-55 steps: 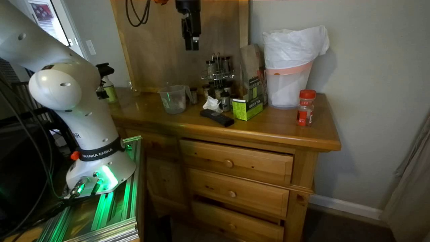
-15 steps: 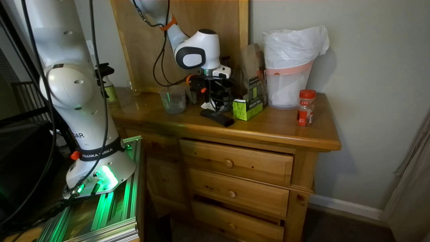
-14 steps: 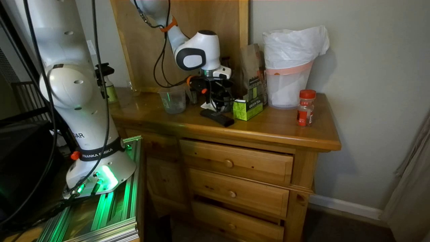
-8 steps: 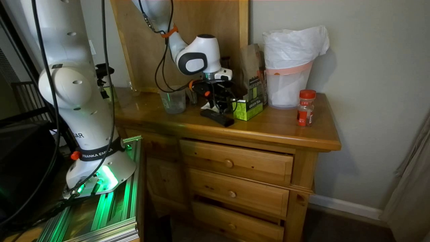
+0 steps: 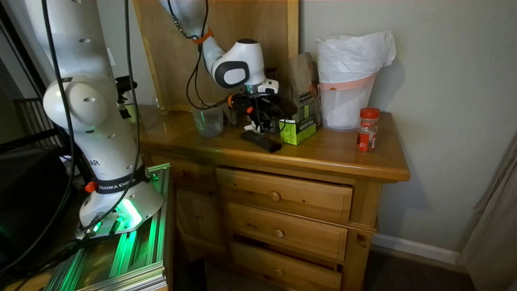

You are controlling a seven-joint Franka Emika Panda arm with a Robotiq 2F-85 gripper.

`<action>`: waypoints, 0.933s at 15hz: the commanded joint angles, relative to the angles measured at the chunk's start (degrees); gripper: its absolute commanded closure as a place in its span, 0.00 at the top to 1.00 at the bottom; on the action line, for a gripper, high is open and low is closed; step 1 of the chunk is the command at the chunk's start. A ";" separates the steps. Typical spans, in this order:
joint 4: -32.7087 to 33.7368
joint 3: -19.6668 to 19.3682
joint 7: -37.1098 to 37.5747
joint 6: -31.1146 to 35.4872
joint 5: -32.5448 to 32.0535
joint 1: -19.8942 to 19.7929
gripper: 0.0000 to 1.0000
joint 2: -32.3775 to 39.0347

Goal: Pick up the napkin and put it inside the bin

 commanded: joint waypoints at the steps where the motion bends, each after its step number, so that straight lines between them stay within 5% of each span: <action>1: -0.41 4.16 -4.51 -0.87 6.56 -2.70 0.01 -2.54; 5: -3.70 5.45 -9.20 -0.83 14.56 -3.08 0.01 -9.14; 9: -8.35 1.71 -12.90 -3.25 20.11 -0.52 0.01 -18.38; 14: -17.19 -3.82 -6.28 -6.26 12.59 1.90 0.01 -33.83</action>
